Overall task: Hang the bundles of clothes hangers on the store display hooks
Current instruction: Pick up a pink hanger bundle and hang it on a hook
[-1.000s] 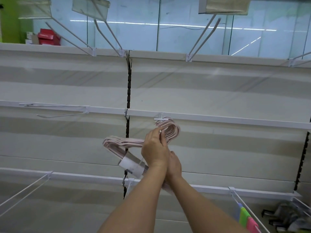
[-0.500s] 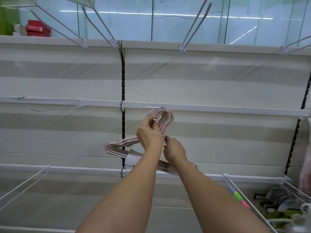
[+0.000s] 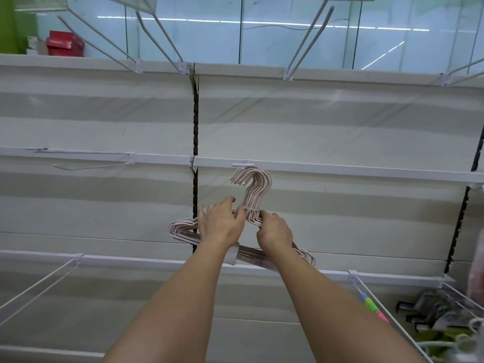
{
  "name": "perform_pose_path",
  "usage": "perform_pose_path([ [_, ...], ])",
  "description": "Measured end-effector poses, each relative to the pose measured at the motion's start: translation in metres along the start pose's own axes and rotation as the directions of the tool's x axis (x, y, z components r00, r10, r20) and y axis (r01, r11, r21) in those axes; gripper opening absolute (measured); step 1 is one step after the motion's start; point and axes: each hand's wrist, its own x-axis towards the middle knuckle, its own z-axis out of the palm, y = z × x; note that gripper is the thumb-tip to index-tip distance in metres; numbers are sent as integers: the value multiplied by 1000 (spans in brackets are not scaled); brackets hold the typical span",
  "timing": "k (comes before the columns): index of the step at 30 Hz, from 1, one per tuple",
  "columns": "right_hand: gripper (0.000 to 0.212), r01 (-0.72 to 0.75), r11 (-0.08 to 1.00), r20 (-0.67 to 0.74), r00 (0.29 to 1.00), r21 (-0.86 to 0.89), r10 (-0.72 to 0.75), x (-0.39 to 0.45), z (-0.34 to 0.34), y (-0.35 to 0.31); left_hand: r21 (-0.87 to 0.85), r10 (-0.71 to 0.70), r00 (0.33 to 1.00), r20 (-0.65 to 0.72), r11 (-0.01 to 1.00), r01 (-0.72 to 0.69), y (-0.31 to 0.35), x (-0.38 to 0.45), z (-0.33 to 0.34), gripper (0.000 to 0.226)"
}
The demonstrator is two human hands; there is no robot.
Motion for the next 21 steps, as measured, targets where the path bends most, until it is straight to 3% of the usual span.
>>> perform_pose_path([
  [6,40,8,1000,69,998,30,-11,-3,5,-11,136,54,998,-42,990,-47,-3,8,-8,37],
  [11,40,29,996,65,998,-82,-24,2,-2,-8,31,25,999,-37,999,-24,-4,7,-6,35],
  [17,48,17,991,-63,998,-134,-25,4,-11,1,-319,-21,945,-327,944,-89,14,-3,-1,30],
  [21,48,-6,996,-95,996,-94,-3,-2,-8,-1,-329,57,888,-456,917,-228,24,-2,-2,23],
])
